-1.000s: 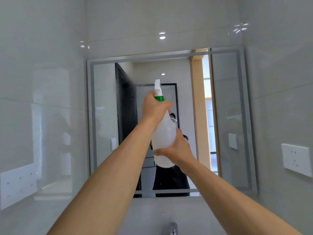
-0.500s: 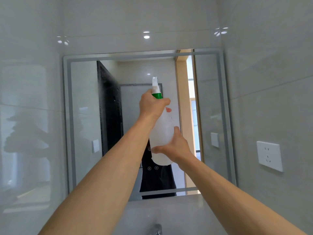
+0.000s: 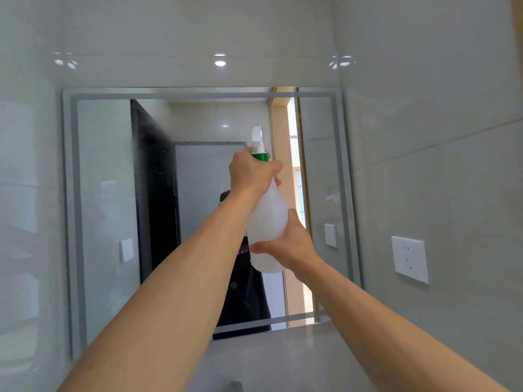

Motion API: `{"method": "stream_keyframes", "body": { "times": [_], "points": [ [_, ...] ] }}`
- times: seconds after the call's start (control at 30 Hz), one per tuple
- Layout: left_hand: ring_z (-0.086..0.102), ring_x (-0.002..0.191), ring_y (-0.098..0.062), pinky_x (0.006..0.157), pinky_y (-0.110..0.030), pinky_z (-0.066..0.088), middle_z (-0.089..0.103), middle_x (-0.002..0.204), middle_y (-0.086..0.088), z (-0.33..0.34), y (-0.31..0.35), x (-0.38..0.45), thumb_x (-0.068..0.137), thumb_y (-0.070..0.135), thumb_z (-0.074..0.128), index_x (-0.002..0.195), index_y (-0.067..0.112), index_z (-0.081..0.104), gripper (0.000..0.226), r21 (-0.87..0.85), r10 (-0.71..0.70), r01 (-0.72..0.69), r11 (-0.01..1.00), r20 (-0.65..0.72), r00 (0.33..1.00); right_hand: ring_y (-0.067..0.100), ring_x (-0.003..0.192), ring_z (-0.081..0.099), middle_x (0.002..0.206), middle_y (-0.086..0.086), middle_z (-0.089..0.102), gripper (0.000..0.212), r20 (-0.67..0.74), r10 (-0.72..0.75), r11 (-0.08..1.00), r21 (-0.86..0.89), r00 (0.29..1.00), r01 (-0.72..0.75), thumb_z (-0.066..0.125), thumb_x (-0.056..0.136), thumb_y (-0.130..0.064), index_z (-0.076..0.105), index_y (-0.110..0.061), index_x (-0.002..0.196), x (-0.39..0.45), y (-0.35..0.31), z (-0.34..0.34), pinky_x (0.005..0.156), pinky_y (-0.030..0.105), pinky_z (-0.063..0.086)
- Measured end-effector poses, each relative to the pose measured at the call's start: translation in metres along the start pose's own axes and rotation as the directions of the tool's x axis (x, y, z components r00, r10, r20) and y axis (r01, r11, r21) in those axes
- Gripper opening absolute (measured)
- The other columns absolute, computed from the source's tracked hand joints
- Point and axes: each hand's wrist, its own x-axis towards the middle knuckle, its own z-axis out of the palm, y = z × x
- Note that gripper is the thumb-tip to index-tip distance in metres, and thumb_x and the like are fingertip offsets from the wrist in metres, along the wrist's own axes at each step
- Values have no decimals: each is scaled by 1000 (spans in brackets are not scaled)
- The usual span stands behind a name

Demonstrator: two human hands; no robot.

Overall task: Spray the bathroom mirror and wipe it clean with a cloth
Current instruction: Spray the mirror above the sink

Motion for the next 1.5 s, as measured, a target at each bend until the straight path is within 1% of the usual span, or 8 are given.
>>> {"method": "stream_keyframes", "body": {
  "times": [0.17, 0.33, 0.47, 0.6, 0.77, 1.1, 1.37, 1.5],
  "points": [
    [69, 53, -18, 74, -50, 62, 63, 83, -7, 15, 2, 0, 74, 0, 72, 96, 5, 64, 24, -48, -22, 26, 999, 84, 996, 20, 103, 53, 112, -1, 52, 83, -37, 16, 999, -42, 999, -18, 90, 62, -27, 36, -26, 125, 2, 6, -12, 71, 30, 47],
    [74, 63, -23, 81, -55, 59, 62, 88, -9, 30, 7, -4, 74, 5, 72, 96, 9, 61, 25, -68, -18, 30, 997, 175, 984, 18, 100, 50, 109, -4, 49, 84, -79, 31, 996, -83, 996, -38, 89, 64, -29, 34, -25, 128, 0, 8, -30, 64, 24, 42],
    [71, 64, -29, 73, -52, 62, 64, 87, -11, 44, 11, -8, 69, 7, 72, 100, 7, 63, 32, -74, -49, 63, 995, 169, 984, 18, 101, 50, 111, -3, 49, 85, -101, 41, 993, -104, 994, -51, 89, 63, -29, 35, -24, 129, -4, 11, -44, 74, 32, 45],
    [67, 55, -30, 67, -53, 60, 61, 72, -8, 61, 12, -10, 64, 4, 71, 85, 8, 60, 24, -91, -56, 71, 993, 165, 985, 20, 101, 52, 111, -3, 51, 84, -119, 60, 991, -114, 991, -73, 89, 63, -27, 36, -23, 128, -7, 16, -60, 74, 34, 45],
    [69, 54, -28, 70, -52, 62, 64, 79, -8, 79, 14, -15, 68, 2, 73, 81, 9, 63, 17, -118, -69, 86, 989, 137, 988, 19, 100, 51, 114, -2, 51, 86, -148, 74, 987, -128, 986, -93, 89, 62, -28, 36, -25, 129, -9, 23, -75, 72, 32, 43],
    [70, 55, -18, 77, -47, 60, 61, 90, -9, 92, 18, -27, 77, 3, 70, 105, 4, 62, 29, -115, -84, 121, 986, 286, 955, 20, 103, 51, 114, -1, 51, 87, -176, 103, 978, -161, 979, -132, 90, 62, -29, 36, -21, 130, -15, 30, -89, 78, 34, 46],
    [65, 47, -16, 75, -52, 60, 60, 82, -9, 96, 15, -33, 71, 4, 69, 96, 4, 62, 26, -130, -76, 106, 986, 219, 973, 18, 106, 50, 115, -3, 49, 88, -178, 90, 969, -213, 980, -128, 90, 63, -29, 35, -22, 132, -23, 31, -92, 88, 38, 50],
    [64, 46, -13, 63, -36, 61, 62, 84, -9, 95, 14, -41, 75, 2, 71, 89, 8, 62, 18, -119, -74, 98, 988, 185, 980, 18, 105, 49, 115, -2, 49, 87, -163, 105, 966, -217, 981, -140, 89, 65, -28, 35, -22, 132, -30, 33, -92, 88, 38, 49]
  ]
}}
